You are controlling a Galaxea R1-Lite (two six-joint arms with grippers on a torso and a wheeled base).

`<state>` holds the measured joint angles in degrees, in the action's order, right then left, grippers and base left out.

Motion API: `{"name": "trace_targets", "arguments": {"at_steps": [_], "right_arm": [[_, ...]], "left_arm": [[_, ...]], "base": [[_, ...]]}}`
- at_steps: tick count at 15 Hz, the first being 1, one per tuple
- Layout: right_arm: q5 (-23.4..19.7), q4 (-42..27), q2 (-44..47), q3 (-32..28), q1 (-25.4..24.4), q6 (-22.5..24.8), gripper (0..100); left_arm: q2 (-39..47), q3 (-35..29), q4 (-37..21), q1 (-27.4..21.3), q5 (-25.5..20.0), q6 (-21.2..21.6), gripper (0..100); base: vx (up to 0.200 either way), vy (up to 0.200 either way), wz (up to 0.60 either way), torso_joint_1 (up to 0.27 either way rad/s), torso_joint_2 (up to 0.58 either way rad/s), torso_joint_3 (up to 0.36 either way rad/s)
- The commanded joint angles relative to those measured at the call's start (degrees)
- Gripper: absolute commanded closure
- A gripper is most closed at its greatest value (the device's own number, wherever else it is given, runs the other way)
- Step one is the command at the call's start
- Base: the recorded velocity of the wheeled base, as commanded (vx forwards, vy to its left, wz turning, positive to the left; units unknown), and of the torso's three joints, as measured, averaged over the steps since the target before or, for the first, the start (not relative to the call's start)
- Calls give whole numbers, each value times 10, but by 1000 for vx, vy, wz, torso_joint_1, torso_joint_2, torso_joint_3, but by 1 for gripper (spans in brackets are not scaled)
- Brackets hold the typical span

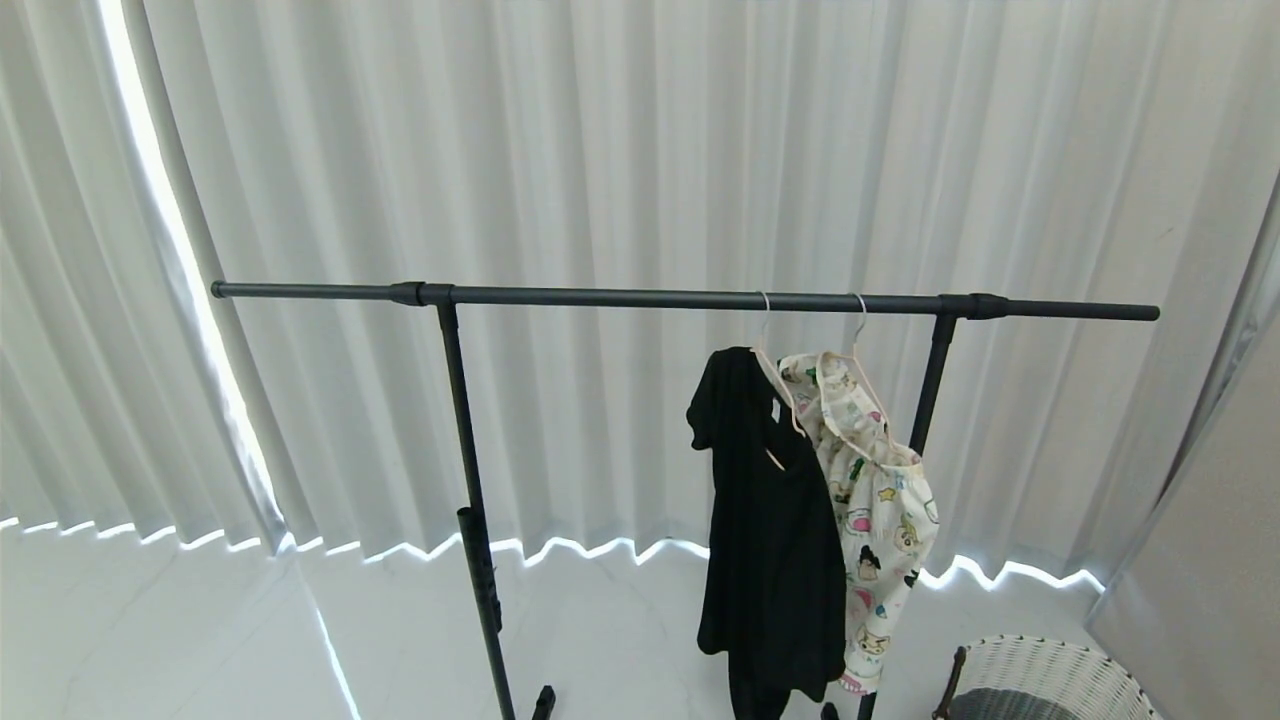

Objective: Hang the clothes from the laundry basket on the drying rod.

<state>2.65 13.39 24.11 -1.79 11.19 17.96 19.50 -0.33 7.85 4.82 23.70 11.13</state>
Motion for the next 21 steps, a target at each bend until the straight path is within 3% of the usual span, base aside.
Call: {"name": "trace_targets", "arguments": {"at_steps": [1,2,5,8,9,10,11,12,13,17,18,21], "right_arm": [[-8,-85,-178,18,-6,-1,0],[18,-86,-182,18,-6,-15,0],[192,-72,-186,18,-6,-21,0],[200,-73,-186,18,-6,-116,0],[200,-74,-186,18,-6,-120,0],[195,-74,-186,18,-6,-121,0],[187,-74,-186,18,-6,-122,0],[130,-74,-186,18,-6,-120,0],[97,-74,-186,18,-6,-115,0],[-133,-110,-186,18,-6,-96,0],[-168,-140,-185,6,-7,-97,0],[-173,-144,-185,5,-71,-99,0]], "left_arm": [[-141,-5,-74,5,15,-4,0],[-141,-5,-74,5,15,-6,0],[-141,-5,-74,5,16,-7,0],[-141,-5,-74,5,0,-1,0],[-141,-5,-74,1,-26,-3,0],[-148,-5,-74,-17,-86,-13,0],[-155,-5,-74,-31,-99,-20,0],[-163,-5,-77,-62,-104,-39,0],[-160,-5,-77,-64,-112,-52,0],[-177,-5,-78,-56,-116,-64,0],[-194,-5,-77,-50,-117,-63,0],[-195,0,-76,-50,-116,-110,0]], "base": [[0,0,0,0,0,0],[0,0,0,0,0,0],[0,0,0,0,0,0],[0,0,0,0,0,0],[0,0,0,0,0,0],[0,0,0,0,0,0],[0,0,0,0,0,0],[0,0,0,0,0,0],[0,0,0,0,0,0],[0,0,0,0,0,0],[0,0,0,0,0,0],[0,0,0,0,0,0]]}}
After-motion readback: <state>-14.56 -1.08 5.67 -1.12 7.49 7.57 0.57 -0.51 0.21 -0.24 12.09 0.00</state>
